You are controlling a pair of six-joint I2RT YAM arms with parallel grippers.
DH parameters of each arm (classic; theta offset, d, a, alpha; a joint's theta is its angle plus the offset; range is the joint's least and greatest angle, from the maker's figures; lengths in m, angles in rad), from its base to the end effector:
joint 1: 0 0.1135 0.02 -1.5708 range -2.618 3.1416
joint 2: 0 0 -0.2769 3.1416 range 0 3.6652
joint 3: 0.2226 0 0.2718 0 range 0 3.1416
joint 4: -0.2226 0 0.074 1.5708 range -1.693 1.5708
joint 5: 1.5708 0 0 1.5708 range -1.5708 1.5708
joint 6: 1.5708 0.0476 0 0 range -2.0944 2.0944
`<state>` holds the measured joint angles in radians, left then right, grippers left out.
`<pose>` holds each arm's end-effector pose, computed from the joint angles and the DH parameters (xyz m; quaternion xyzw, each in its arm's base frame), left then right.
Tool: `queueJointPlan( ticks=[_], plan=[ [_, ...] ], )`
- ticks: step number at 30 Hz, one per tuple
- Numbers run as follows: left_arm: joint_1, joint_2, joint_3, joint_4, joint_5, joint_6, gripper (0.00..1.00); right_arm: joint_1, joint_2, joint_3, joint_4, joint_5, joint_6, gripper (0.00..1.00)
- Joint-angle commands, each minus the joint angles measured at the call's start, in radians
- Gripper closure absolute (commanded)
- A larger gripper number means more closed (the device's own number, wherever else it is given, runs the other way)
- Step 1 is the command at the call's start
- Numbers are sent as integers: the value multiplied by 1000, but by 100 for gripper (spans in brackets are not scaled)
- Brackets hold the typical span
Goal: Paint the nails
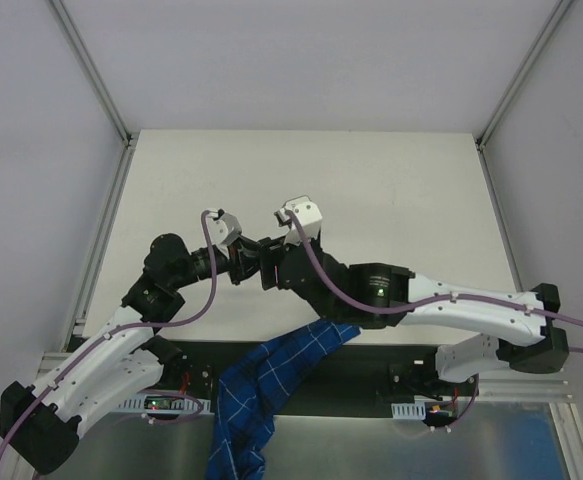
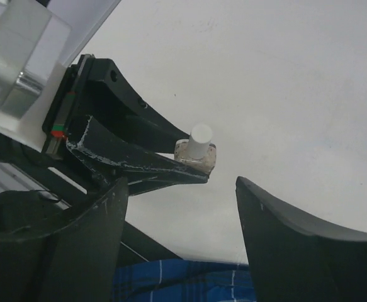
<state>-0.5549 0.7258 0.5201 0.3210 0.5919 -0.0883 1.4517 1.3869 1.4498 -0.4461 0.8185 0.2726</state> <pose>0.1538 -0.1266 0.3149 0.3590 0.5687 -0.4098 0.6163 0.0736 0.3225 0.4225 -0.2377 0.7558 0.1751 0.5845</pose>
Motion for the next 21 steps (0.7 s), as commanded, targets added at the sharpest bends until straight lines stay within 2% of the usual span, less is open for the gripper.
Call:
queueJointPlan(
  ticks=[1,4,5,6,7,8,10,12,13,17,21],
  plan=[
    [6,20,64,62,129,-13,100,-48,-144,-38,0,-243,-197,24],
    [6,47,81,96,238,-51,100,-115,-221,-91,9,-486,-310,20],
    [7,64,93,105,328,-60,100,-160,-239,-104,15,-645,-341,20],
    [10,73,95,131,386,-76,100,-183,-259,-150,42,-735,-366,20],
    [13,80,92,204,429,-135,100,-209,-294,-173,61,-809,-386,19],
    [16,95,78,264,507,-174,100,-250,-313,-195,82,-963,-410,20],
    [21,113,66,416,577,-287,100,-284,-359,-252,154,-1057,-426,21],
    [21,147,63,487,659,-387,100,-330,-380,-288,211,-1154,-435,23],
    [21,158,61,582,681,-425,100,-347,-396,-299,227,-1182,-437,23],
    [19,224,46,787,733,-591,100,-410,-410,-318,260,-1335,-457,28],
    [18,261,49,868,755,-688,100,-432,-401,-316,280,-1380,-477,37]
  ],
)
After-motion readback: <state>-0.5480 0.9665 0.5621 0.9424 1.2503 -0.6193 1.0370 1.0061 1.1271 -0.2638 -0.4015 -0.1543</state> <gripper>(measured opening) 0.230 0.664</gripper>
